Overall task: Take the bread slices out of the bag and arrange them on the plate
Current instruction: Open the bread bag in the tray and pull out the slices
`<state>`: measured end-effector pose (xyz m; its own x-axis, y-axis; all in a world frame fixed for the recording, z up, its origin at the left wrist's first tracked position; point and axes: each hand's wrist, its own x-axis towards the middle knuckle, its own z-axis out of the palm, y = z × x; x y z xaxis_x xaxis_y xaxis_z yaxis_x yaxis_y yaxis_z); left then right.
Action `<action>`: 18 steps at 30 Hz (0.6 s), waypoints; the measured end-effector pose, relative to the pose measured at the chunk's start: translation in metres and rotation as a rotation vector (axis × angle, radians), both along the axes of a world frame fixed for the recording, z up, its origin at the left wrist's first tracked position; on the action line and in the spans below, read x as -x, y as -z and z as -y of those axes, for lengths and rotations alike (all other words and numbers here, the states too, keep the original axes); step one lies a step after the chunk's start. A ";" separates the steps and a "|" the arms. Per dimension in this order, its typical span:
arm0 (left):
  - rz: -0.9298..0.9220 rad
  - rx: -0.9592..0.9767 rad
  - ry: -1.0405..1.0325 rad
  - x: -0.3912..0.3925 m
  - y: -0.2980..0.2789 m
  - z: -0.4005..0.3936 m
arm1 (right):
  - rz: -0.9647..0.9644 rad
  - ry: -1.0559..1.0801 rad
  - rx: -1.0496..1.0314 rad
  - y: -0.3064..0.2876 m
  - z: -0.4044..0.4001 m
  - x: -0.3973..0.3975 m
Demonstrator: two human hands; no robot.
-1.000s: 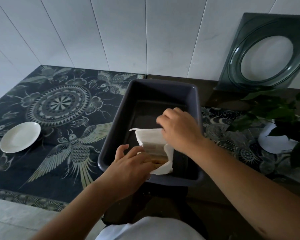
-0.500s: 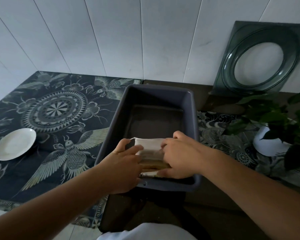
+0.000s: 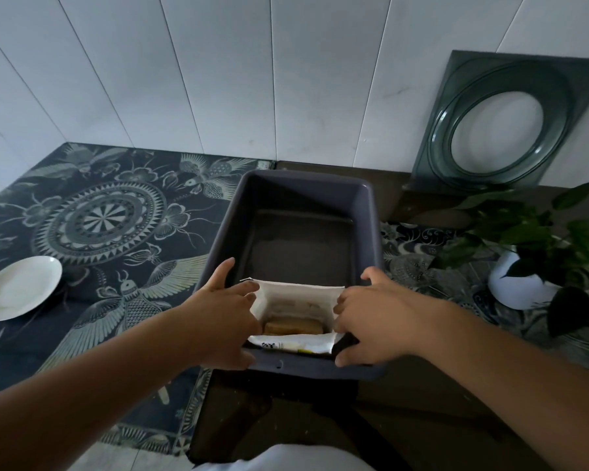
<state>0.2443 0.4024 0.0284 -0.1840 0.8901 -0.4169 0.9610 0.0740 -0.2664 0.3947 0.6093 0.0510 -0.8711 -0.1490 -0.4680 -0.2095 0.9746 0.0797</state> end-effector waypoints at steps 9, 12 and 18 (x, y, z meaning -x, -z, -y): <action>0.050 -0.116 0.004 -0.005 0.003 0.007 | 0.225 0.065 -0.005 -0.012 0.010 0.008; 0.081 -0.210 0.087 -0.008 0.004 0.013 | 0.210 0.082 0.007 -0.020 0.019 0.014; 0.109 -0.272 0.038 -0.011 0.010 0.015 | 0.061 0.149 0.022 -0.017 0.048 0.060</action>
<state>0.2558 0.3875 0.0182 -0.1159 0.9773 -0.1773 0.9864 0.0922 -0.1364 0.3343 0.5613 0.0684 -0.8546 -0.0312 -0.5183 -0.0663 0.9966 0.0492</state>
